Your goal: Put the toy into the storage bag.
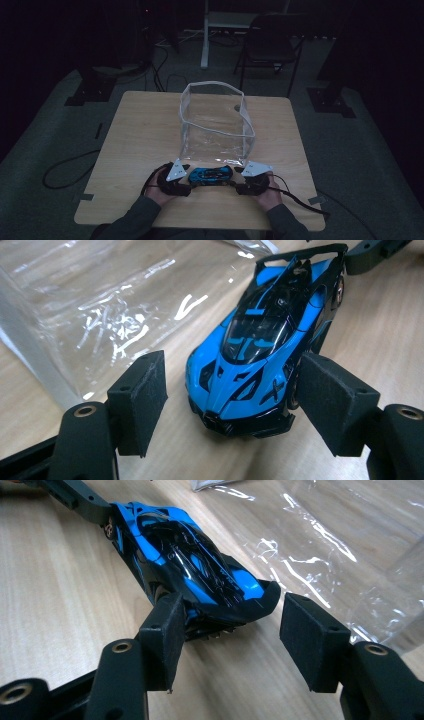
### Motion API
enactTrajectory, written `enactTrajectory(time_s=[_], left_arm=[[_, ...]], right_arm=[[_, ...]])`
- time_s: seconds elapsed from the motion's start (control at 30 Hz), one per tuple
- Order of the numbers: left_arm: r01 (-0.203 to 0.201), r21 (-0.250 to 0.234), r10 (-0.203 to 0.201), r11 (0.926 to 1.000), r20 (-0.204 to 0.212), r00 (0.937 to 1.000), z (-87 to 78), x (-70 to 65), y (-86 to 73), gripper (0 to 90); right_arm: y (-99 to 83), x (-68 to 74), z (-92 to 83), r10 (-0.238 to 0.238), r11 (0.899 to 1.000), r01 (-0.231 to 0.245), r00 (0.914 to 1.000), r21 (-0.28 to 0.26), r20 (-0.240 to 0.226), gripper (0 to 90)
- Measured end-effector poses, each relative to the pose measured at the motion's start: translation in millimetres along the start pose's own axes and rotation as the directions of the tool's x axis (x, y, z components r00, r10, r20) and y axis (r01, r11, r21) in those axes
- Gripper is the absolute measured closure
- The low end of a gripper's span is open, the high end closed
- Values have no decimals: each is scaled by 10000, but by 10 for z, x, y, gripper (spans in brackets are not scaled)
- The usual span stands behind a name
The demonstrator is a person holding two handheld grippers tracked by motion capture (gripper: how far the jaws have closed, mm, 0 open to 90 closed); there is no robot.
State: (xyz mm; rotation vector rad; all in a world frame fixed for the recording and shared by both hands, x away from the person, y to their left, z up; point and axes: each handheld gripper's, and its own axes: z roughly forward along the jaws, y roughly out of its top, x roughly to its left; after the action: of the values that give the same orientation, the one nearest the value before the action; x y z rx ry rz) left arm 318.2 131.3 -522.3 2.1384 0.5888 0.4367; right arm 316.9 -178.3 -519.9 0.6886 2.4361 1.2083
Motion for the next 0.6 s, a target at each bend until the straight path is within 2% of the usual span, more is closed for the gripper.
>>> enactTrajectory(time_s=[0.17, 0.33, 0.47, 0.6], left_arm=[[318, -218, -325, 9993, -295, 9990, -11, 106, 47, 291], [534, -449, -563, 9976, -674, 9961, -6, 219, 113, 292], [659, -534, -704, 9964, -864, 9938, 20, 303, 167, 293], [755, -583, -810, 9954, -995, 9917, 51, 359, 202, 294]], right_arm=[[93, -14, 51, -262, 9996, 263, 9989, -31, 390, 443], [188, -84, 89, 5, 9995, 12, 9985, -316, 544, 455], [241, -122, 109, 64, 9991, -32, 9970, -420, 776, 471], [272, -156, 118, -59, 9990, 92, 9971, -428, 760, 471]])
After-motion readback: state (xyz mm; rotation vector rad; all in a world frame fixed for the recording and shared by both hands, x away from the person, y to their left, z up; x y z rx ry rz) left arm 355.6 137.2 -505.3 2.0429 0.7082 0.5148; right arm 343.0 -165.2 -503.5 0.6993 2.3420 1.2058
